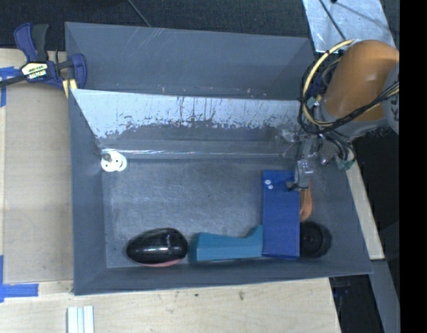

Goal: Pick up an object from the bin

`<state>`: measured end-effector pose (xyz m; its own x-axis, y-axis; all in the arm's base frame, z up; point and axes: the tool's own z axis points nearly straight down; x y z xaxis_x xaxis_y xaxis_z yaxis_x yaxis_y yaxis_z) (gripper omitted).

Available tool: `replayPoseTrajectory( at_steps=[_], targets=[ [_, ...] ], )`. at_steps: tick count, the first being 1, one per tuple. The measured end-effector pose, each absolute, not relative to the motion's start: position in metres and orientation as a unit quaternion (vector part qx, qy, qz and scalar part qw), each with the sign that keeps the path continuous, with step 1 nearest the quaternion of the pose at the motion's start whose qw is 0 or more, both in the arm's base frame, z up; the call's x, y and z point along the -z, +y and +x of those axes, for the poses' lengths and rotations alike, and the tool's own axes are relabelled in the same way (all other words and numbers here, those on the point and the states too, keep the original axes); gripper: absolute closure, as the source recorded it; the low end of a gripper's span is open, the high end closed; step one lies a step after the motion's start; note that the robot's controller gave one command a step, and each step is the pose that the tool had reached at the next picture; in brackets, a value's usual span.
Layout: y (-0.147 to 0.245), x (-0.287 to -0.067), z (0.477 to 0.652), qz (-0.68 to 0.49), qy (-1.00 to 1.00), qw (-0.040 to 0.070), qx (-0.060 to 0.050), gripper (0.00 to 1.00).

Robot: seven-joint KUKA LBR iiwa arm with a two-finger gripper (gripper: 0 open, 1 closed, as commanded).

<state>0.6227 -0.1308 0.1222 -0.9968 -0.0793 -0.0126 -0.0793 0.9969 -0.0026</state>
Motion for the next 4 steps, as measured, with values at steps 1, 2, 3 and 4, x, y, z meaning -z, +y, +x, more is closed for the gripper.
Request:
replayPoseTrajectory(
  at_steps=[1, 2, 3, 4],
  targets=[
    [-0.1560, -0.0750, 0.6184, -0.028, 1.000, 0.007, 0.000, 1.00],
    [-0.1560, -0.0750, 0.6184, -0.028, 1.000, 0.007, 0.000, 1.00],
    [-0.1560, -0.0759, 0.6189, -0.027, 1.000, 0.007, 0.000, 1.00],
    [-0.1556, -0.0811, 0.6179, -0.028, 1.000, 0.004, -0.001, 1.00]
  ],
)
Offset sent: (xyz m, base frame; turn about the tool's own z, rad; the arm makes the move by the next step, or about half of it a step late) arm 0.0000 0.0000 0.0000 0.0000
